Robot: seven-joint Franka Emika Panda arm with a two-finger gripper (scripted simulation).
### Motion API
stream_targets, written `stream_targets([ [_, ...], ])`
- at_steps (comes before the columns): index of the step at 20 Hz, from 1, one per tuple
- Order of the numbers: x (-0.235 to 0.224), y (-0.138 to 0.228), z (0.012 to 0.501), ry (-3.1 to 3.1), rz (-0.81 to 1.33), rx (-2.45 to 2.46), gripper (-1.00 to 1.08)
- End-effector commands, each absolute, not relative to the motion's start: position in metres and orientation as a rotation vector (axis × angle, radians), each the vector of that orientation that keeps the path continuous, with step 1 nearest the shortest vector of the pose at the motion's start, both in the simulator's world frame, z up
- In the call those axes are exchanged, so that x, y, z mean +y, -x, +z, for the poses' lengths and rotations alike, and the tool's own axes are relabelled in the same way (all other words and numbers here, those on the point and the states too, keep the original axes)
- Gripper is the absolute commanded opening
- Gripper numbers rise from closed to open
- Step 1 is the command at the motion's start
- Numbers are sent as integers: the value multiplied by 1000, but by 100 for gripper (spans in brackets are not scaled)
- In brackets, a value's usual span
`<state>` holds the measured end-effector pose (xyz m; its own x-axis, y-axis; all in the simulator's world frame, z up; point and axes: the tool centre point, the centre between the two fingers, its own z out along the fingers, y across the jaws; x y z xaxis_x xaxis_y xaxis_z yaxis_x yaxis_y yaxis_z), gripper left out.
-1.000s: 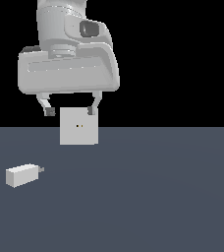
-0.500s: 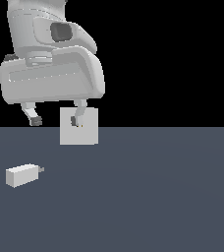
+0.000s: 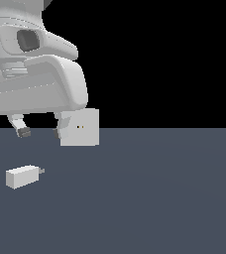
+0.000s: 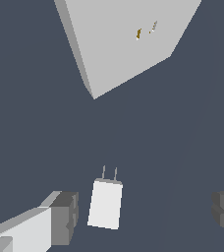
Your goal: Plug the charger into the wall socket.
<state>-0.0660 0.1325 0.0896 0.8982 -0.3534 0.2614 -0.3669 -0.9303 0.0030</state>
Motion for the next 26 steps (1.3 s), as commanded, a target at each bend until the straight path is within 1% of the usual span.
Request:
stream_targets([
  [1, 139, 68, 84, -2994, 419, -609, 100],
  [13, 159, 71, 66, -2935, 480, -733, 100],
  [26, 162, 71, 56, -2926, 488, -751, 100],
])
